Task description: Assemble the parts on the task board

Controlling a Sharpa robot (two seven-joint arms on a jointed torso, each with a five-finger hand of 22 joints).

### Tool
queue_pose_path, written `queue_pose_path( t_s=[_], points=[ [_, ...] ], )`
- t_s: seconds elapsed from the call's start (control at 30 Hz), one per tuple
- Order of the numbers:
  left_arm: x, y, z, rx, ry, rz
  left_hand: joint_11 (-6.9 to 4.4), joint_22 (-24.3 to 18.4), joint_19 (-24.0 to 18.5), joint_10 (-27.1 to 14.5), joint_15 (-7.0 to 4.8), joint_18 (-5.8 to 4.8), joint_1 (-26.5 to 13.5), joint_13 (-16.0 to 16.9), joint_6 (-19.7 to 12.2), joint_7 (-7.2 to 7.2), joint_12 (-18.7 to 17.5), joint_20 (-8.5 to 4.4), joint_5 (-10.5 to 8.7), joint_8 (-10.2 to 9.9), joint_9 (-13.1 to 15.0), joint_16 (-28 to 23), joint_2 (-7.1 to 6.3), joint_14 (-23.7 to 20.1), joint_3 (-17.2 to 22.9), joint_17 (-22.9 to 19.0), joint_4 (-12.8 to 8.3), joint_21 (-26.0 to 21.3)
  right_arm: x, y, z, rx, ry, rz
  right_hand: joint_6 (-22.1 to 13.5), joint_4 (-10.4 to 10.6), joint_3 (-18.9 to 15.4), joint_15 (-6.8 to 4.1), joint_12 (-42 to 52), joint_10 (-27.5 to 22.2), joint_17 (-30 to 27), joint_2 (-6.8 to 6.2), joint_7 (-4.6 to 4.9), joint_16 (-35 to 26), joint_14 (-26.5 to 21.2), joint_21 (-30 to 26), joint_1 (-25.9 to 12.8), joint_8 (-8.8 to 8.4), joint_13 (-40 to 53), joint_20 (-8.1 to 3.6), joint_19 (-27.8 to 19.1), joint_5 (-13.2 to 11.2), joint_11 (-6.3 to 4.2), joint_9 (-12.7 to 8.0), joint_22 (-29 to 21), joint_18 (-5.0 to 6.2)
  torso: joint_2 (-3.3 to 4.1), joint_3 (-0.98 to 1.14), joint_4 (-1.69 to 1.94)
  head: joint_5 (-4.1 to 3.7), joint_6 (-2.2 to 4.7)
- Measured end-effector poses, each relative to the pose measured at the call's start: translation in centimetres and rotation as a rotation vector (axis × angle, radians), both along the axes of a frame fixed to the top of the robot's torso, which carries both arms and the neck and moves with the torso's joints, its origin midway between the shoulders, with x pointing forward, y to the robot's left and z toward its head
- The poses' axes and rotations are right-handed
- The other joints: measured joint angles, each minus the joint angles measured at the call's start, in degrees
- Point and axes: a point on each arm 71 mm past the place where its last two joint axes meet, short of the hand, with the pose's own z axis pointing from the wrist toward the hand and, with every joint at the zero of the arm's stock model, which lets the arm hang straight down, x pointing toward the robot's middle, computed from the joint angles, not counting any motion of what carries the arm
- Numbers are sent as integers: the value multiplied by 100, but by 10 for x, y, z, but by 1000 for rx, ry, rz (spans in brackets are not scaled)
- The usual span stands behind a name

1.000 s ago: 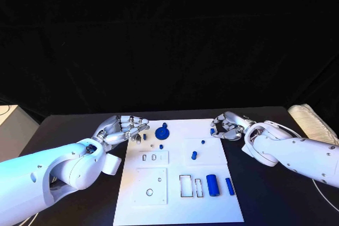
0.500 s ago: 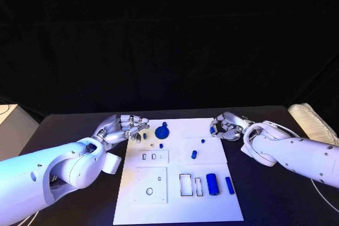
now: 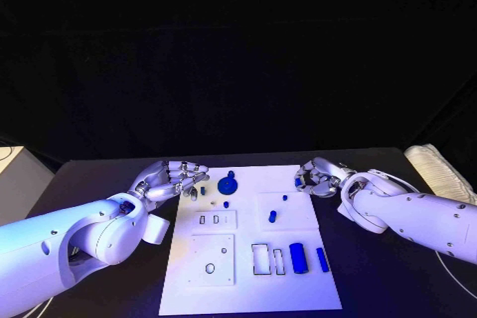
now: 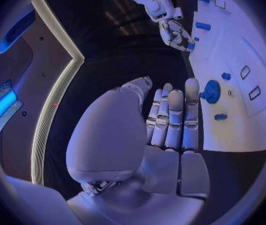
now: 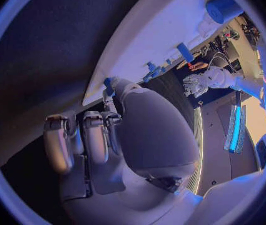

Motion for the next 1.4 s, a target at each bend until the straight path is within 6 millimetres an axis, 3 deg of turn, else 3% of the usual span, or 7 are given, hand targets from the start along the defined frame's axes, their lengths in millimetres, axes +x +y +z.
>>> queue_pose_path(
  t_s=[0.13, 0.23, 0.4, 0.77, 0.93, 1.1, 1.4],
  points=[
    [0, 0, 0, 0, 0, 0, 0, 0, 0, 0, 0, 0, 0, 0, 0, 0, 0, 0, 0, 0, 0, 0, 0, 0, 0, 0, 0, 0, 0, 1, 1, 1, -1, 1, 242, -66, 154, -135, 0, 10, 0, 96, -125, 0, 12, 0, -97, 154, 0, -128, -1, -11, -142, 17, 0, 0, -1, 0, 0, 4, 0],
    [0, 0, 0, 0, 0, 0, 0, 0, 0, 0, 0, 0, 0, 0, 0, 0, 0, 0, 0, 0, 0, 0, 0, 0, 0, 0, 0, 0, 1, 1, 1, 3, -3, 1, 266, -122, 210, -189, 0, 9, 0, 125, -110, 0, 8, 0, -129, 270, 0, -192, 10, -25, -214, 24, 0, 0, -1, -1, 1, 4, -3],
    [0, 1, 0, 1, 1, 1, 0, 0, 0, 0, 0, 0, 0, 0, -21, 21, 0, 0, 0, 0, 6, 0, 0, 0, 0, 0, 0, 0, 0, 1, 0, 6, -9, -2, 268, -168, 255, -231, 0, 13, 0, 134, -109, 0, 7, 0, -241, 292, 0, -232, 10, -37, -271, 24, -1, 0, -2, 2, 1, 4, -8],
    [1, 3, 0, 3, 2, 6, 0, 1, 0, 0, 0, 0, 0, -1, -21, 21, 0, 0, 0, 0, 6, 0, 0, 0, 0, 0, 0, 0, -10, 9, 8, 45, -36, -23, 268, -208, 293, -231, 0, 9, 0, 156, -110, 0, 7, 0, -262, 350, -1, -232, 10, -58, -274, 24, -1, 0, -15, -1, 0, 13, -42],
    [2, 5, -1, 7, 4, 12, 0, 1, -21, 0, 0, 0, 0, 4, -21, 21, 0, 21, 0, 0, 5, 0, 0, 0, 0, 7, 0, 0, -23, 28, 23, 89, -42, -22, 268, -224, 309, -230, 0, 9, 0, 156, -110, 0, 7, 0, -262, 355, -1, -232, 10, -59, -274, 24, -1, 0, -43, -15, -18, 36, -93],
    [6, 4, -3, 9, 5, 15, 0, -4, -21, 0, 0, 0, 0, 4, -21, 21, 0, 21, 0, 0, 11, 0, 0, 0, 0, 7, 0, 0, -38, 54, 29, 124, -26, -11, 267, -232, 316, -230, 0, 9, 0, 156, -111, 0, 7, 0, -262, 355, -2, -231, 10, -63, -274, 24, -1, 0, -105, -43, -34, 68, -158],
    [14, 0, -9, 18, 14, 24, 0, -4, -21, 0, 0, 0, -16, 12, -20, 21, 0, 21, 0, 0, 18, 0, 16, 0, 16, 16, 16, 22, -63, 125, 17, 156, 30, 50, 266, -255, 325, -229, 0, 9, 0, 155, -112, 0, 7, 0, -262, 355, -2, -231, 10, -43, -274, 24, 3, 0, -244, -102, -41, 196, -333]
  ],
)
